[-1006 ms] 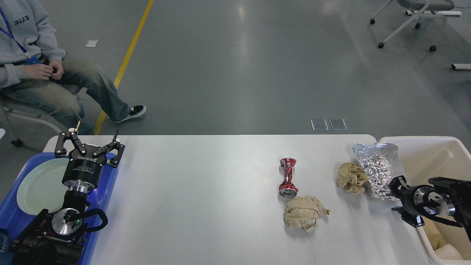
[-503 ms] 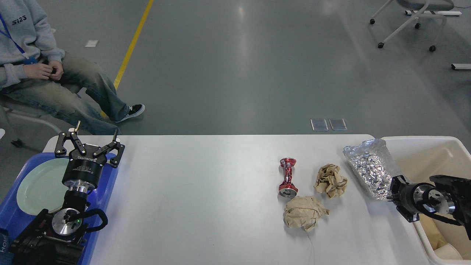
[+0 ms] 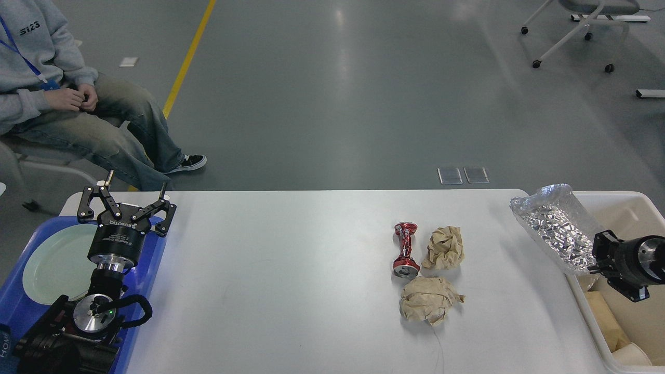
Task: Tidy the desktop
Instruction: 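Grasp the crumpled foil with the right gripper and lift it, then drop the crumpled foil into the white bin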
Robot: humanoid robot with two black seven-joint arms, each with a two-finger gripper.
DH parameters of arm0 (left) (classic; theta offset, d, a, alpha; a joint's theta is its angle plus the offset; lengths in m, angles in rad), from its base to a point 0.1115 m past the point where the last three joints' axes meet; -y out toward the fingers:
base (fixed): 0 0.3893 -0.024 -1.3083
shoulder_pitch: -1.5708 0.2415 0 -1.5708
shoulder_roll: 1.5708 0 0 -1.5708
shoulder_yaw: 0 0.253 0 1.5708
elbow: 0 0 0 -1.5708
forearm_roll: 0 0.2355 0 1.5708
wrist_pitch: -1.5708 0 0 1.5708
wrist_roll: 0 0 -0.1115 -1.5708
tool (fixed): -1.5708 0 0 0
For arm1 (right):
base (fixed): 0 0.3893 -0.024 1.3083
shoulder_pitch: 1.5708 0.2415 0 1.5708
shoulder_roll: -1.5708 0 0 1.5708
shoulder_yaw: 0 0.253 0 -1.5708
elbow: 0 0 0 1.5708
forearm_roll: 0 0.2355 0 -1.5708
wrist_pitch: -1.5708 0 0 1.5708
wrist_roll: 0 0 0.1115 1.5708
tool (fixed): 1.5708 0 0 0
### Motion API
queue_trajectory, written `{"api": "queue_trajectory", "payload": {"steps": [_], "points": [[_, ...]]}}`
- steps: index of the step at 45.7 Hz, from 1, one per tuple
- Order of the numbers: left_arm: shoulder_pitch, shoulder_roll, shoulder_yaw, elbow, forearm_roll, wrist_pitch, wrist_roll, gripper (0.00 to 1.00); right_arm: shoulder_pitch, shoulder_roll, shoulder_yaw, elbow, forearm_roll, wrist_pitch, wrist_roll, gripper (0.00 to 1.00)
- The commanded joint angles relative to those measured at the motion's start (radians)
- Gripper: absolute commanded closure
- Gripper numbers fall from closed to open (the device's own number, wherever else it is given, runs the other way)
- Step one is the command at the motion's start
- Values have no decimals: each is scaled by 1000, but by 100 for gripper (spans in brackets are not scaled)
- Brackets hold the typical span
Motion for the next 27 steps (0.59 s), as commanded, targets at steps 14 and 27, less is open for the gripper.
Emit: {"api": "queue_trajectory", "payload": {"steps": [14, 27], "points": [[0, 0, 0, 2, 0, 0, 0, 4, 596, -12, -492, 428, -241, 99, -5, 100], [0, 0, 0, 0, 0, 0, 0, 4, 743, -19, -606, 485, -275, 98, -5, 100]]}}
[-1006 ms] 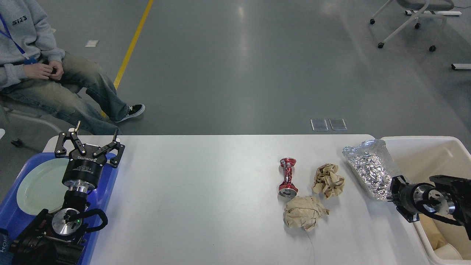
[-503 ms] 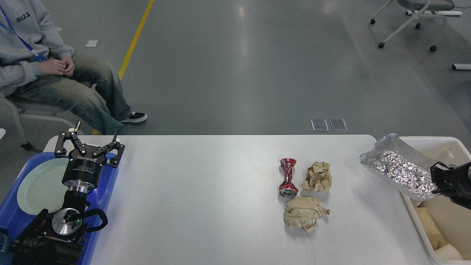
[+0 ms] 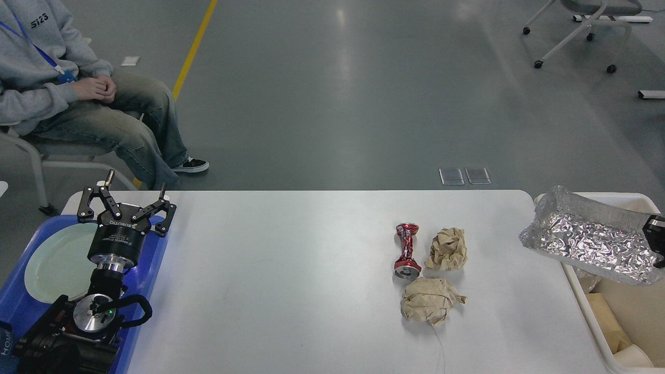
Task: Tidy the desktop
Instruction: 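Drop the crumpled foil into the white bin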
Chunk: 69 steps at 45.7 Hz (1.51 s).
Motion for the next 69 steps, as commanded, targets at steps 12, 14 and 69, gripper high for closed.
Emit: {"api": "queue_trajectory", "payload": {"steps": [12, 14, 69], "points": [[0, 0, 0, -1, 0, 0, 0, 4, -107, -132, 0, -237, -77, -25, 6, 100], [0, 0, 0, -1, 0, 0, 0, 4, -196, -157, 55, -317, -72, -50, 10, 100], [0, 0, 0, -1, 0, 0, 0, 4, -1545, 406, 890, -1341, -72, -536, 14, 56]]}}
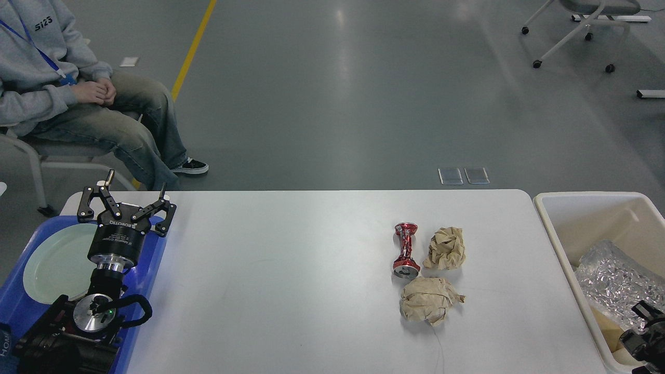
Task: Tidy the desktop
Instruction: 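Drop the crumpled foil into the white bin, then raise the right gripper and move it over the paper ball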
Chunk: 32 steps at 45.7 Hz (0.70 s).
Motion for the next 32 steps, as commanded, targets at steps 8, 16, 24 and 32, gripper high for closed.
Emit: {"api": "queue_trajectory", "payload": {"steps": [8, 16, 24, 32], "points": [[0, 0, 0, 0, 0, 0, 0, 4, -9, 26, -5, 9, -2, -49, 3, 0], [0, 0, 0, 1, 0, 0, 0, 4, 1, 18, -5, 18, -3, -39, 3, 0], [0, 0, 0, 0, 0, 0, 0, 4, 123, -93, -13, 139, -25, 38, -5, 0], [0, 0, 0, 0, 0, 0, 0, 4, 416, -316, -43, 430, -234, 250, -8, 0]]}}
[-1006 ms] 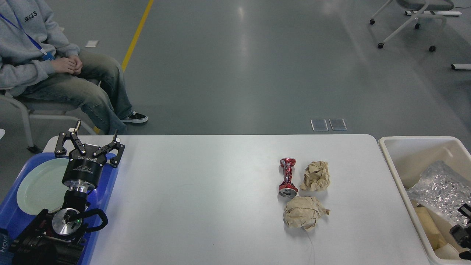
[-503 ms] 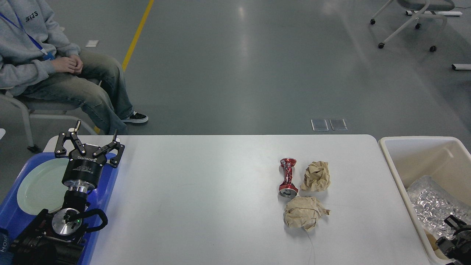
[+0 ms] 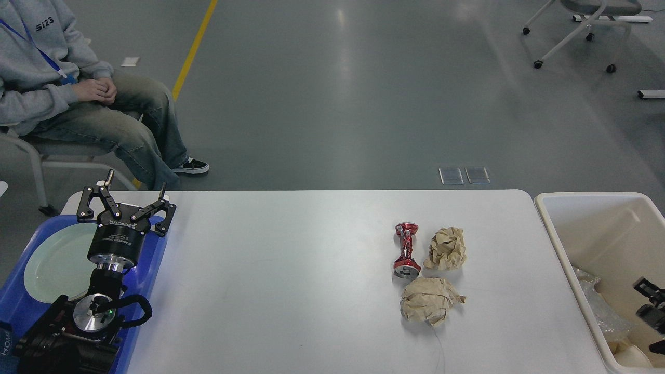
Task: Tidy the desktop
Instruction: 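Raise the right gripper and move it over the paper ball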
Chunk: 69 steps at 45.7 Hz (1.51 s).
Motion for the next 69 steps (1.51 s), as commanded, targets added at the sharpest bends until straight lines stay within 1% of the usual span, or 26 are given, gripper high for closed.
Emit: {"api": "queue_trajectory", "payload": {"steps": [1, 7, 9, 12, 17, 22, 25, 31, 34, 36, 40, 44, 50, 69], "points": [[0, 0, 0, 0, 0, 0, 0, 4, 232, -142, -29, 209, -197, 148, -3, 0], [0, 0, 0, 0, 0, 0, 0, 4, 483, -236, -81, 404, -381, 332, -1, 0], [0, 0, 0, 0, 0, 0, 0, 4, 590, -242, -124, 451, -404, 422, -1, 0], [0, 0, 0, 1, 0, 0, 0, 4, 728, -225, -206, 482, -406, 547, -3, 0], [0, 0, 0, 0, 0, 0, 0, 4, 940, -147, -308, 537, -403, 754, -1, 0], [0, 0, 0, 0, -1, 0, 0, 4, 1112, -81, -351, 600, -398, 926, -1, 0], [0, 0, 0, 0, 0, 0, 0, 4, 1213, -55, -375, 663, -357, 1015, -1, 0], [0, 0, 0, 0, 0, 0, 0, 4, 1425, -28, -431, 827, -181, 1019, -1, 0], [0, 0, 0, 0, 0, 0, 0, 4, 1537, 5, -480, 905, -107, 1019, -1, 0], [0, 0, 0, 0, 0, 0, 0, 4, 1612, 44, -512, 968, -73, 1019, -1, 0], [0, 0, 0, 0, 0, 0, 0, 4, 1755, 164, -555, 1083, -46, 1019, -1, 0], [0, 0, 0, 0, 0, 0, 0, 4, 1847, 213, -561, 1122, -6, 1019, -3, 0], [0, 0, 0, 0, 0, 0, 0, 4, 1893, 249, -555, 1151, 36, 1019, -4, 0], [0, 0, 0, 0, 0, 0, 0, 4, 1884, 236, -557, 1179, 50, 1019, -4, 0]]}}
